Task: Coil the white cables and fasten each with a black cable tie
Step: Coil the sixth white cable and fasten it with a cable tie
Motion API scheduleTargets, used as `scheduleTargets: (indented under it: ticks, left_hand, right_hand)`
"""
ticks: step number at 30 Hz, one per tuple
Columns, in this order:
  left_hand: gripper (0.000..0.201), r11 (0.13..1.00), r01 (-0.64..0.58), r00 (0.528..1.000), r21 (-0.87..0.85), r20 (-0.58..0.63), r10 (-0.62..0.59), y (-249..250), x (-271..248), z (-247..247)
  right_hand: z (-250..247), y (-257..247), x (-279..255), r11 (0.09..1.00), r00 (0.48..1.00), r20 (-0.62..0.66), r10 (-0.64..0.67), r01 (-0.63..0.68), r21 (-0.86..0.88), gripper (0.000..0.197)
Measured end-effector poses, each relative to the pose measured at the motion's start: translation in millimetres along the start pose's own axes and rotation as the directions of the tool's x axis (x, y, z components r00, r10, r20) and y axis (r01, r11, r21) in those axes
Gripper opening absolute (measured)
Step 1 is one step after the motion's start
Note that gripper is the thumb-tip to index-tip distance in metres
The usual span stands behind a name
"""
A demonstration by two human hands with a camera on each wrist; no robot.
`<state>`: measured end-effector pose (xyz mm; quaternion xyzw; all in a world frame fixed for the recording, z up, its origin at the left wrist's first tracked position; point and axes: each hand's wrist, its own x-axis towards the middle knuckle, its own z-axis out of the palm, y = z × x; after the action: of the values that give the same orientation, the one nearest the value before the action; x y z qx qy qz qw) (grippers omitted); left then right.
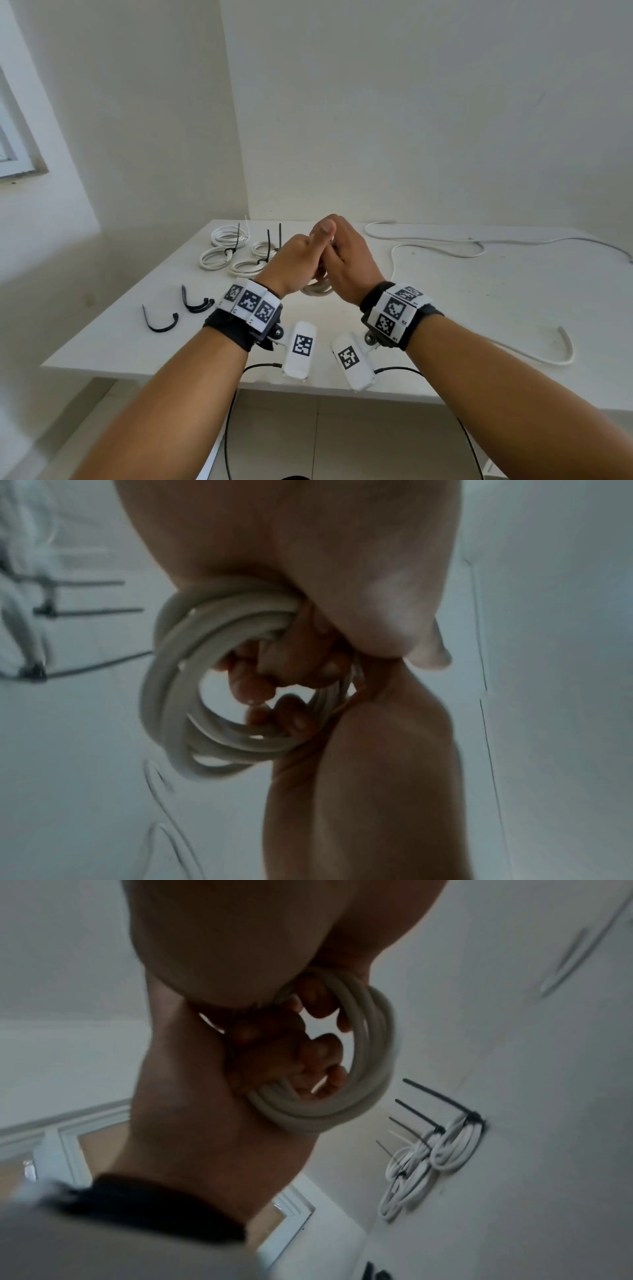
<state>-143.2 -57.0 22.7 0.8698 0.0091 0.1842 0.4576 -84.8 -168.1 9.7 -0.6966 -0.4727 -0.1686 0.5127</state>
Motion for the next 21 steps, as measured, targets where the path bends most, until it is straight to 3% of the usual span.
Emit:
scheduleTargets:
  ticks: [5,7,10,13,17,19,21]
  left_hand:
    - [0.090,0.993,0.112,0.963,-0.040,-0.241,-0.118,-9.9,-0.4,-11.1]
    - [0.083,0.972,0.132,0.951,-0.196,-0.250,-0.179,-16.5,-3.1,-18.1]
    - [0.054,0.831,0.124,0.946,-0.542,-0.190,-0.264,-26.1,-11.3,-30.5]
    - [0.036,0.759,0.104,0.941,-0.642,-0.185,-0.285,-33.5,-20.8,-45.4]
    - [0.033,0.822,0.118,0.891,-0.557,-0.306,-0.335,-51.1,-31.9,-72.0]
    - [0.035,0.853,0.145,0.856,-0.502,-0.369,-0.363,-65.1,-39.1,-86.7]
    - [0.037,0.875,0.175,0.831,-0.452,-0.410,-0.377,-79.6,-48.4,-101.8]
  right_hand:
    - [22.1,1.2,14.5,0.970,0.978,-0.039,0.206,-0.199,0.138,0.017]
    - [30.6,-0.4,18.7,0.960,0.969,-0.012,0.246,-0.242,0.140,0.017]
    - [46.6,-1.2,26.0,0.940,0.953,-0.025,0.300,-0.292,0.178,0.023]
    - [66.2,-4.8,32.1,0.893,0.936,0.022,0.350,-0.341,0.295,0.027]
    - [91.5,-18.4,40.9,0.718,0.886,0.255,0.386,-0.463,0.519,0.020]
    - [103.2,-27.7,43.8,0.597,0.839,0.418,0.348,-0.542,0.591,0.015]
    - [114.8,-35.4,45.7,0.534,0.780,0.545,0.308,-0.616,0.579,0.009]
